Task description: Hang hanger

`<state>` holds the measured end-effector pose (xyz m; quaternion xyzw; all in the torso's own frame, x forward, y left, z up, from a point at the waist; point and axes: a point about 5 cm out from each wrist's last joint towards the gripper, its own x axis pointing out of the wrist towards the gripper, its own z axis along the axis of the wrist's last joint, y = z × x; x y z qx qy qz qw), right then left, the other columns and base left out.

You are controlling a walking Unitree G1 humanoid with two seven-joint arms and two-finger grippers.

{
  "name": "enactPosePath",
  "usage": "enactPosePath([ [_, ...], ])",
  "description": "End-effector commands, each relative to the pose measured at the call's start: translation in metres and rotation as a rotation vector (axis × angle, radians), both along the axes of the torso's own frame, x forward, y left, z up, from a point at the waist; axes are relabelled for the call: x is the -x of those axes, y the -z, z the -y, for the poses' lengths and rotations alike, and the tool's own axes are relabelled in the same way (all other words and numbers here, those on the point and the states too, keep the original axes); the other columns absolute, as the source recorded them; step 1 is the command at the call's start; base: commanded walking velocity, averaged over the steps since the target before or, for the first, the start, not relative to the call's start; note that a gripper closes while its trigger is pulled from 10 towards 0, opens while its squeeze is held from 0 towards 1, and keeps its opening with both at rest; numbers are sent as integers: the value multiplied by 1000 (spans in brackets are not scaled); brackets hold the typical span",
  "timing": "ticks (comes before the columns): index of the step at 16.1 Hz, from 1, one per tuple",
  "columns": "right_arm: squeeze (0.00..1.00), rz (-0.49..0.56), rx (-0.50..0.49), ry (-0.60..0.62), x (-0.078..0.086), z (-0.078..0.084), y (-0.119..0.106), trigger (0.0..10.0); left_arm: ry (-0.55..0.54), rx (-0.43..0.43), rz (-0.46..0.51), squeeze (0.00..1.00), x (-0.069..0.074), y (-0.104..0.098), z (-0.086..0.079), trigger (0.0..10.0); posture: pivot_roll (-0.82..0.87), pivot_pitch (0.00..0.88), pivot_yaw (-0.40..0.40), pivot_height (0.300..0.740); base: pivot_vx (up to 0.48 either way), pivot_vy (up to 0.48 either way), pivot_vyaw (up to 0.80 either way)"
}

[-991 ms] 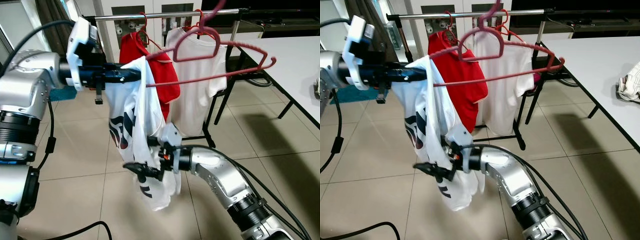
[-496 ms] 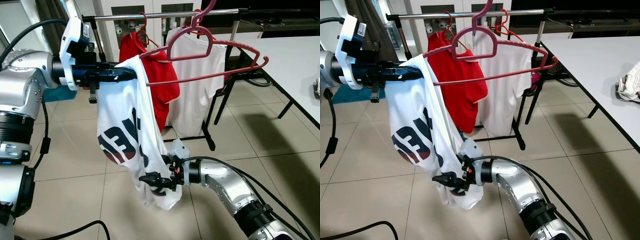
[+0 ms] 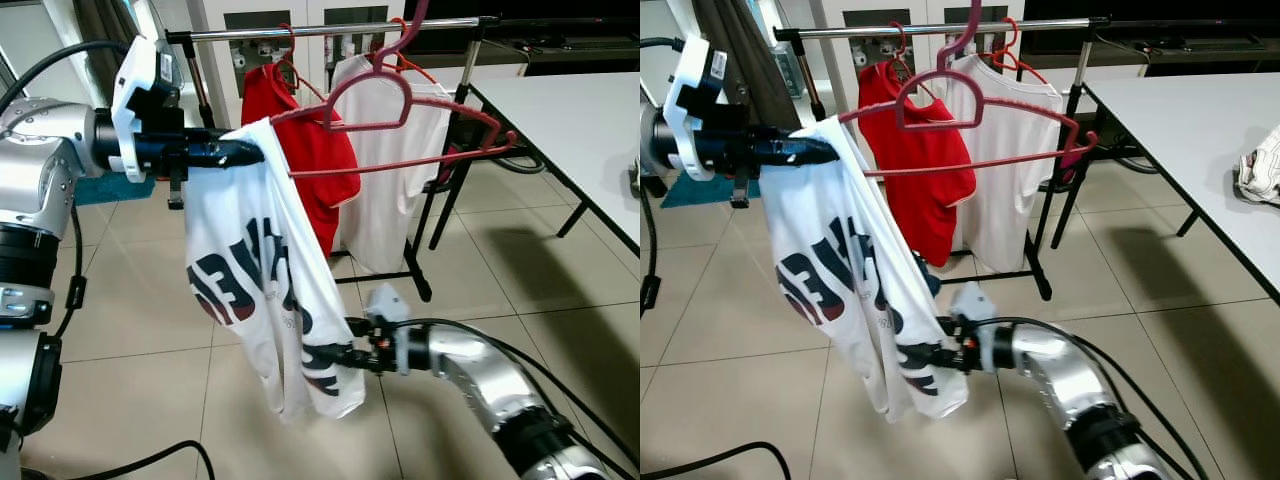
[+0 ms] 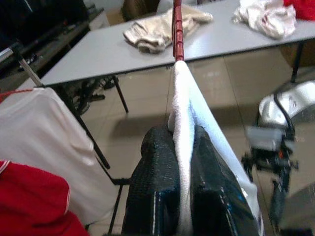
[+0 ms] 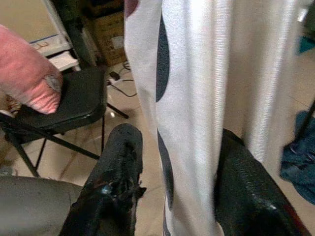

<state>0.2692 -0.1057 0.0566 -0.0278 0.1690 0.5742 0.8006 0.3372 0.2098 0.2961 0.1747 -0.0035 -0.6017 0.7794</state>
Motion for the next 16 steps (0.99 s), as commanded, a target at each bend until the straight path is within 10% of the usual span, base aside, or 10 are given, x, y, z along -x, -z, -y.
enactPosePath([
  [1,0,-36,37,37,2,14,9,0,-17,-17,42,0,3,-7,-8,0,-136,0,75,740,0,0,0],
  [11,0,44,125,284,-10,85,-3,0,-73,-15,-6,0,15,15,-23,0,-155,0,66,740,0,0,0],
  [16,0,177,269,561,-27,136,-20,0,-59,23,-91,0,44,32,-30,0,-157,0,50,740,0,0,0],
])
